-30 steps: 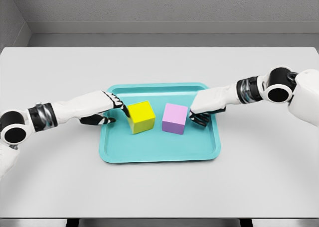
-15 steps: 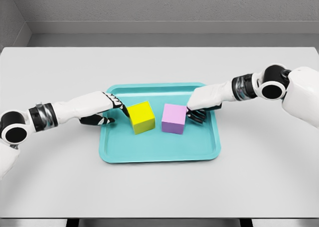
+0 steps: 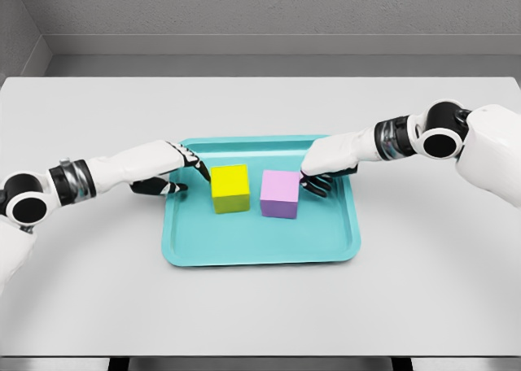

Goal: Push two cubes

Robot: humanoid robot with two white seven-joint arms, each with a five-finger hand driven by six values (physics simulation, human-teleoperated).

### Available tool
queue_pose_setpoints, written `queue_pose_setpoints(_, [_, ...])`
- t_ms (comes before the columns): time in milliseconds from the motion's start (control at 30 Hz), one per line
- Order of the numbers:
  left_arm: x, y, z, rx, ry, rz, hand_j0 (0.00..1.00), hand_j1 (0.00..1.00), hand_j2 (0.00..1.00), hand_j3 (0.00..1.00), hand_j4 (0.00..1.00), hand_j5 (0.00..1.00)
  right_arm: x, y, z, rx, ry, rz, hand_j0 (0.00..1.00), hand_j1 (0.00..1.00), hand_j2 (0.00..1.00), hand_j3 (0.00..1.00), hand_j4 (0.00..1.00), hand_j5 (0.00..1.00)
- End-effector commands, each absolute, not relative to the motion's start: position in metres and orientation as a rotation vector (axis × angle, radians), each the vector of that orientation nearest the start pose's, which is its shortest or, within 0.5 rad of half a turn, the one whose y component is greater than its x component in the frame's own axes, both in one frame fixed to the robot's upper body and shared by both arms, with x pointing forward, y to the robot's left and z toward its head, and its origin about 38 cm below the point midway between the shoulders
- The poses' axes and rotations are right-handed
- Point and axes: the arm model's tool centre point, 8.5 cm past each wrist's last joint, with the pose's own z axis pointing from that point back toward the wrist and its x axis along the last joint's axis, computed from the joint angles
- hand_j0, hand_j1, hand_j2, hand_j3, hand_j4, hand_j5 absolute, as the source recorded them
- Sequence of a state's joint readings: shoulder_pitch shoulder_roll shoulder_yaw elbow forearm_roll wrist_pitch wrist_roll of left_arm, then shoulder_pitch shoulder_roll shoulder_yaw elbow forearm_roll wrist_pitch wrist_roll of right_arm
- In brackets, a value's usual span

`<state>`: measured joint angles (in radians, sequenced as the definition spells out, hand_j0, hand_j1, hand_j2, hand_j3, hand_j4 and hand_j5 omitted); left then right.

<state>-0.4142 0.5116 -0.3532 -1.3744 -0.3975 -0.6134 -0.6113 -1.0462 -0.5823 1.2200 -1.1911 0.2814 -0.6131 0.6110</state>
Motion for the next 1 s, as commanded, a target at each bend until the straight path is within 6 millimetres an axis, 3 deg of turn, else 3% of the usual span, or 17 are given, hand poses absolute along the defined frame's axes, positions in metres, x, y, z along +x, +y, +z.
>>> queue_pose_setpoints(0, [0.424,0.256,0.140,0.142,-1.562,-1.790,0.63,0.63,0.63,0.63,0.63,0.63,0.471,-0.184,0.171,0.083,1.555,-3.237,0.12,0.12,0.12,0.12,0.12,0.12])
queue_pose_setpoints(100, [0.426,0.255,0.142,0.145,-1.566,-1.792,0.63,0.63,0.63,0.63,0.63,0.63,0.471,-0.181,0.170,0.077,1.558,-3.232,0.12,0.12,0.12,0.12,0.12,0.12])
queue_pose_setpoints(233, [0.427,0.257,0.139,0.148,-1.553,-1.789,0.63,0.63,0.63,0.63,0.63,0.63,0.484,-0.196,0.177,0.147,1.565,-3.269,0.13,0.13,0.13,0.13,0.13,0.13])
queue_pose_setpoints(433, [0.427,0.261,0.139,0.155,-1.544,-1.790,0.63,0.63,0.63,0.63,0.63,0.63,0.485,-0.202,0.185,0.180,1.555,-3.266,0.13,0.13,0.13,0.13,0.13,0.13])
queue_pose_setpoints(700, [0.435,0.272,0.131,0.161,-1.503,-1.759,0.63,0.63,0.63,0.63,0.63,0.63,0.454,-0.189,0.184,0.088,1.491,-3.190,0.13,0.13,0.13,0.13,0.13,0.13])
queue_pose_setpoints(967, [0.442,0.269,0.127,0.149,-1.499,-1.736,0.63,0.63,0.63,0.63,0.63,0.63,0.446,-0.185,0.167,0.019,1.492,-3.203,0.13,0.13,0.13,0.13,0.13,0.13])
